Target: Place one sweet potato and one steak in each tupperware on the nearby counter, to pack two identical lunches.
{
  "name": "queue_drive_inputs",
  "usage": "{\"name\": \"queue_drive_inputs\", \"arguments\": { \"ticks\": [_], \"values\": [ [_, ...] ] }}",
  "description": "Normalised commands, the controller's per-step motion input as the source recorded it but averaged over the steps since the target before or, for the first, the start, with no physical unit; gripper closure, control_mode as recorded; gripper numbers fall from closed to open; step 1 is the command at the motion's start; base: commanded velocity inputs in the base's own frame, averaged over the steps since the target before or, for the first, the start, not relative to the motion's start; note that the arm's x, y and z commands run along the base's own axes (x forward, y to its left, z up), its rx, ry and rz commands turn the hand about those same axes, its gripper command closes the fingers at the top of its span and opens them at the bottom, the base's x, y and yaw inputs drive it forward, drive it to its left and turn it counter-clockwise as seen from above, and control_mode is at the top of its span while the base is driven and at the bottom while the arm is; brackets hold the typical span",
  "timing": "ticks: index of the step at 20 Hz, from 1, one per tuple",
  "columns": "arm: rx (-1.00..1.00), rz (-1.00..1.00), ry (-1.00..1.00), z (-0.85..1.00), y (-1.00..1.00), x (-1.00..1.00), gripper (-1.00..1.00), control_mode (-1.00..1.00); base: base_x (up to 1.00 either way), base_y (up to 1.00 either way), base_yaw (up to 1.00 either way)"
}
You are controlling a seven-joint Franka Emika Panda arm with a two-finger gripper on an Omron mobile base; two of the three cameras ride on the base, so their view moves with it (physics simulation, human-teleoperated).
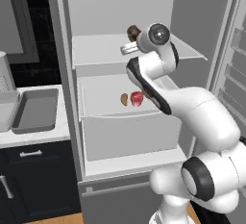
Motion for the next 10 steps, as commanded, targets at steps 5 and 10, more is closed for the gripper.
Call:
{"name": "queue_drive_inputs", "arguments": {
  "ticks": [5,10],
  "values": [
    [0.0,0.0,0.0,-0.15,-0.11,-1.0,1.0,-1.0,0.0,0.0,0.0],
    [0.0,0.0,0.0,-0.44,0.0,-1.0,1.0,-1.0,0.0,0.0,0.0]
  ]
}}
